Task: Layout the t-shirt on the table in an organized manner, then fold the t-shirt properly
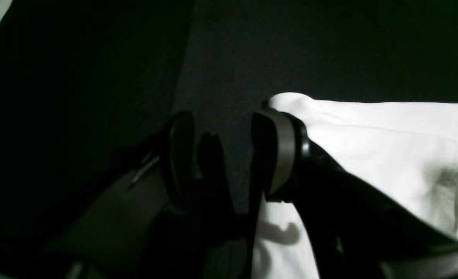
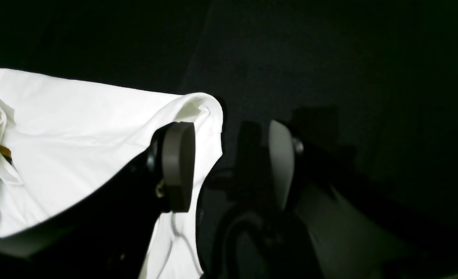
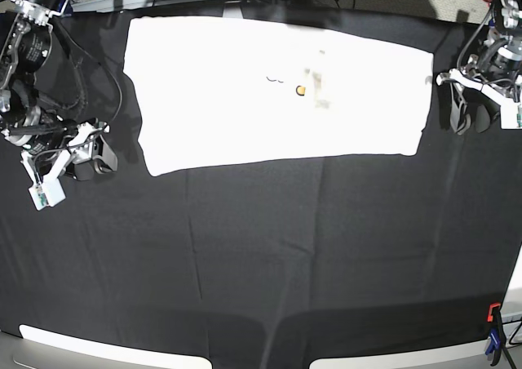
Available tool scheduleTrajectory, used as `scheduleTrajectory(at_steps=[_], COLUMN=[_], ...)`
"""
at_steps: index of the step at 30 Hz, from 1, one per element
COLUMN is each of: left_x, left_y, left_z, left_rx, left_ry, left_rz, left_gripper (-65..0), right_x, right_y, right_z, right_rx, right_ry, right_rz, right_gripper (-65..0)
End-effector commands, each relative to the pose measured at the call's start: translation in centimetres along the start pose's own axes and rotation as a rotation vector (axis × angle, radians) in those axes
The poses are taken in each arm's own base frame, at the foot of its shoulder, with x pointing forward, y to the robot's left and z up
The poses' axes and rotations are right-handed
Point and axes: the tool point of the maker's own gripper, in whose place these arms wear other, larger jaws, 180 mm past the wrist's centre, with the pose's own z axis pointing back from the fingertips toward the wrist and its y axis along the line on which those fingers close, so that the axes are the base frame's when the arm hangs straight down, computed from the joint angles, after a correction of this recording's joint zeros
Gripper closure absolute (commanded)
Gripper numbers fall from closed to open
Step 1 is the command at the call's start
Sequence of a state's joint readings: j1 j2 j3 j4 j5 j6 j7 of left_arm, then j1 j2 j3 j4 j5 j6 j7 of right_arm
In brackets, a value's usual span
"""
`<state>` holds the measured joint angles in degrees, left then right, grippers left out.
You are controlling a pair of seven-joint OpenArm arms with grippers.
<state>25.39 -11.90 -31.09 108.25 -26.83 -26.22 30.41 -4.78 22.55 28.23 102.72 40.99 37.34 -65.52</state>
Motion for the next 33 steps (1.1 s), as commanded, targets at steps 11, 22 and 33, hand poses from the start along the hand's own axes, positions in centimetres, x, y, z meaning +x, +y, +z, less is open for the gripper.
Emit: scheduleTrajectory(at_steps=[11,22,33], left_x=[1.22,1.2,1.2], left_y=[-0.1,-0.08,-0.09], left_z=[0.19,0.19,0.19], left_rx=[-0.011,-0.01,-0.01], left_ry=[-0.043,-0.042,-0.042], left_rz=[-0.011,-0.013,-0.013], left_gripper=[-26.2,-26.2,-26.2], right_x=[1.57,1.57,1.36], right_y=[-0.14,-0.1,0.72], right_z=[0.52,0.49,-0.02], right_rx=[0.0,0.001,0.02], right_ry=[-0.048,-0.048,-0.057], right_rz=[0.025,0.024,0.0], right_gripper=[-30.2,-30.2,-30.2])
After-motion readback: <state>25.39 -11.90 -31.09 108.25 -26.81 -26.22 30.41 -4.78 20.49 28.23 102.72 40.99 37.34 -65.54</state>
